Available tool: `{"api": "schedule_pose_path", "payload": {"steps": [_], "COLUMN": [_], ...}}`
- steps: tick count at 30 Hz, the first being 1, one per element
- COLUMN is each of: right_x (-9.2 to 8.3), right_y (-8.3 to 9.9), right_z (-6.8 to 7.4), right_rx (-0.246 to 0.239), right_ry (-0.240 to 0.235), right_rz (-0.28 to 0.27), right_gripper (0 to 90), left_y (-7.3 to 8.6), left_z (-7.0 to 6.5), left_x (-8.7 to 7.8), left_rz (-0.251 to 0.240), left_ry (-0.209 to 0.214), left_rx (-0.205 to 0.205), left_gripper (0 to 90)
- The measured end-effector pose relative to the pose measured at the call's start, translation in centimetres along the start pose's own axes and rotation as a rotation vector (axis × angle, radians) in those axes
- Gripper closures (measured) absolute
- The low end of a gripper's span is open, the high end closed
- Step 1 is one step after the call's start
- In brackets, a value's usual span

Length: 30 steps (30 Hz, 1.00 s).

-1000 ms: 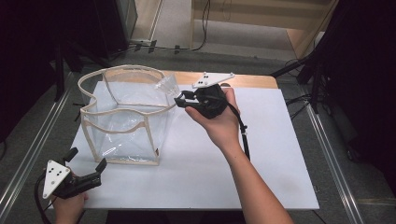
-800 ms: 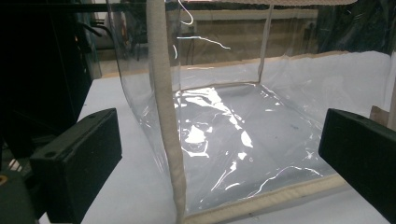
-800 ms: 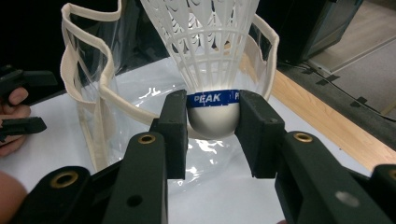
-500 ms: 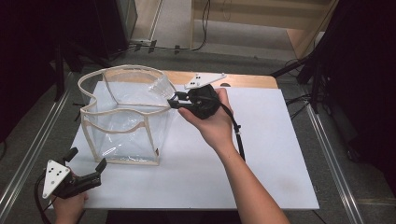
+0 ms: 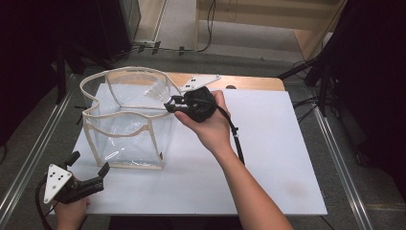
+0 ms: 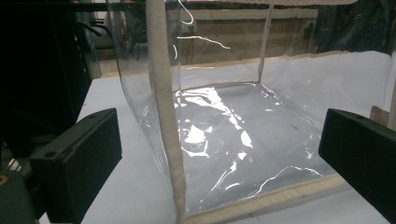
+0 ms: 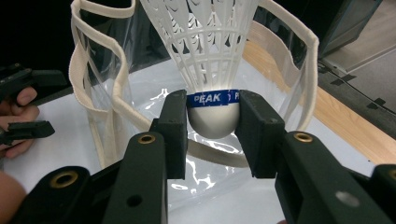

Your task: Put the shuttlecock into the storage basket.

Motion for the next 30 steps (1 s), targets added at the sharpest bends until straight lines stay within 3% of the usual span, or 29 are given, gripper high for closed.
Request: {"api": "schedule_pose_path", "payload": {"steps": [16,17,18,22,23,24,25,29,30], "right_x": [0.6,0.6,0.5,0.1,-0.3,-0.3,-0.7,-1.4,-1.6], "right_y": [0.0,0.1,0.0,-0.2,-0.3,-0.3,-0.3,-0.1,0.0], "right_z": [-0.7,-0.7,-0.7,-0.6,-0.6,-0.6,-0.6,-0.8,-0.8], "right_rx": [0.035,0.039,0.050,0.046,0.049,0.049,0.055,0.057,0.057], "right_ry": [0.016,0.010,0.013,-0.004,-0.003,-0.003,-0.010,0.010,0.027], "right_rz": [0.013,0.010,0.001,-0.020,-0.038,-0.038,-0.045,-0.063,-0.063], "right_gripper": [60.7,56.9,46.9,35.8,24.3,24.3,13.1,6.4,0.4], "left_y": [0.0,0.0,0.0,0.0,0.0,0.0,0.0,0.0,0.0], "left_z": [0.0,0.0,0.0,0.0,0.0,0.0,0.0,0.0,0.0], "left_x": [0.0,0.0,0.0,0.0,0.0,0.0,0.0,0.0,0.0], "left_rz": [0.000,0.000,0.001,0.001,0.001,0.001,0.001,0.001,0.001], "left_ry": [0.001,0.001,0.001,0.001,0.001,0.001,0.001,0.000,0.001], "left_rx": [0.001,0.000,-0.001,-0.001,-0.001,0.000,-0.001,-0.001,0.000], "left_gripper": [0.0,0.0,0.0,0.0,0.0,0.0,0.0,0.0,0.0]}}
Point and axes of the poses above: each handheld gripper's, and its own axes: x roughly forward along the jaws, y roughly out of its underside, z roughly to its left, the point moved 6 cm from there along x, roughly forward along the jaws, and after that the axes turned 14 degrees about -y, right-handed, at the moved point
